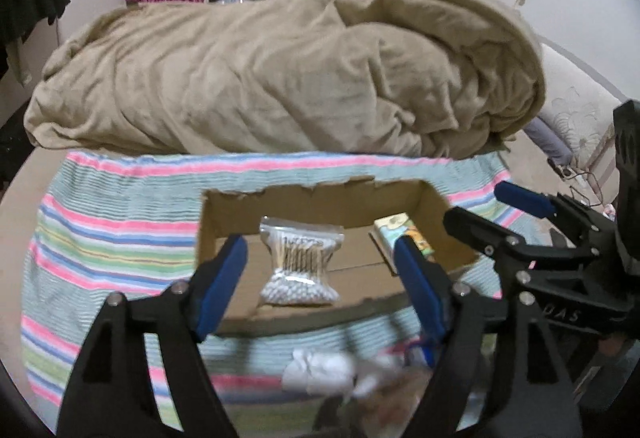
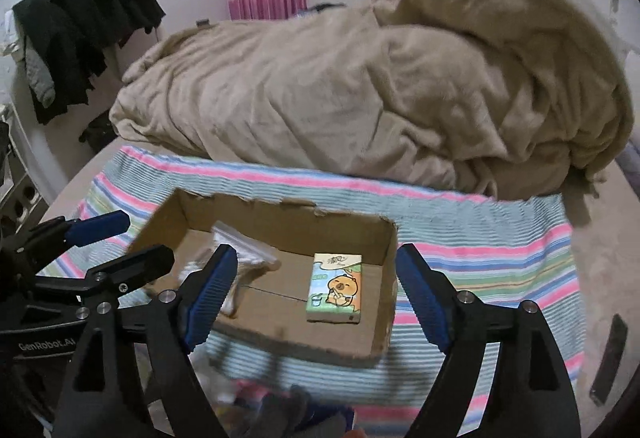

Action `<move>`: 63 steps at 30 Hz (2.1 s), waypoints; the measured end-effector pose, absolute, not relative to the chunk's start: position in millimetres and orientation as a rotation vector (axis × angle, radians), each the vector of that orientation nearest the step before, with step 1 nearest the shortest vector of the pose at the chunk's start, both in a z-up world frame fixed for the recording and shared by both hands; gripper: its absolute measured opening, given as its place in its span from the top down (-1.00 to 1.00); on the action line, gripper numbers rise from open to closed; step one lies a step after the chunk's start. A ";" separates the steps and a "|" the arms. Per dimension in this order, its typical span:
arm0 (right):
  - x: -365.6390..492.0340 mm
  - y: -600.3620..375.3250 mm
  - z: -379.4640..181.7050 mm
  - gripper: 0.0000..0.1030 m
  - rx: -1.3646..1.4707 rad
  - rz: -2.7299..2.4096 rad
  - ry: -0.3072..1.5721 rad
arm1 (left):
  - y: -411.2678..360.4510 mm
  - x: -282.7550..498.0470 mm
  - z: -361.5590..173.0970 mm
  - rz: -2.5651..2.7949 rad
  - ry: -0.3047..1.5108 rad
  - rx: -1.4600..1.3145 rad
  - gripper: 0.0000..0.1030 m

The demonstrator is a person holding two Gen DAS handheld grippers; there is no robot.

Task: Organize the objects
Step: 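Move both tools back toward the remaining pile of items, then grasp the grey polka-dot gloves with the left tool while the right tool grasps the grey knit sock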

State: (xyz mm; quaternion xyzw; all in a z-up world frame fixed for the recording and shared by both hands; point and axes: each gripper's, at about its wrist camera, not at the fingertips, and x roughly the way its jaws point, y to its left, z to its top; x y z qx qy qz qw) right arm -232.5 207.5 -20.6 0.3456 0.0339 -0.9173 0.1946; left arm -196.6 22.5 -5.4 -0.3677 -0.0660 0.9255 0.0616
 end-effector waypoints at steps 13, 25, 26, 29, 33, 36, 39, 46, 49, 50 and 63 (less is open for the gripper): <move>-146.3 222.1 32.5 -0.63 0.847 -2.585 0.074 | 10.0 -109.5 26.4 2.815 -0.283 -1.008 -0.88; -110.5 236.1 -7.7 -0.63 0.973 -2.560 0.044 | 3.4 -75.2 -3.9 2.783 -0.319 -1.084 -0.88; -109.0 236.6 -12.5 -0.63 0.989 -2.555 0.044 | 3.4 -74.3 -7.0 2.780 -0.318 -1.091 -0.88; -106.0 237.3 -26.1 -0.63 1.028 -2.543 0.051 | 1.8 -71.7 -20.4 2.770 -0.325 -1.130 -0.88; -102.3 236.7 -40.7 -0.63 1.068 -2.531 0.047 | 1.1 -69.5 -36.8 2.748 -0.324 -1.175 -0.88; -101.1 234.5 -49.6 -0.63 1.089 -2.519 0.049 | 2.0 -69.6 -47.9 2.731 -0.325 -1.212 -0.88; -101.1 232.6 -58.0 -0.63 1.110 -2.511 0.045 | 5.6 -71.2 -57.4 2.705 -0.320 -1.241 -0.88; -106.3 231.8 -77.2 -0.63 1.170 -2.481 0.030 | 20.4 -79.1 -84.1 2.625 -0.298 -1.325 -0.88; -108.6 231.7 -83.6 -0.63 1.186 -2.475 0.035 | 28.9 -81.9 -94.8 2.597 -0.272 -1.350 -0.88; -109.7 232.0 -85.9 -0.63 1.192 -2.474 0.035 | 31.2 -82.6 -97.6 2.591 -0.265 -1.355 -0.88; -119.0 229.3 -109.1 -0.25 1.238 -2.430 0.015 | 50.6 -90.5 -121.2 2.516 -0.287 -1.357 -0.59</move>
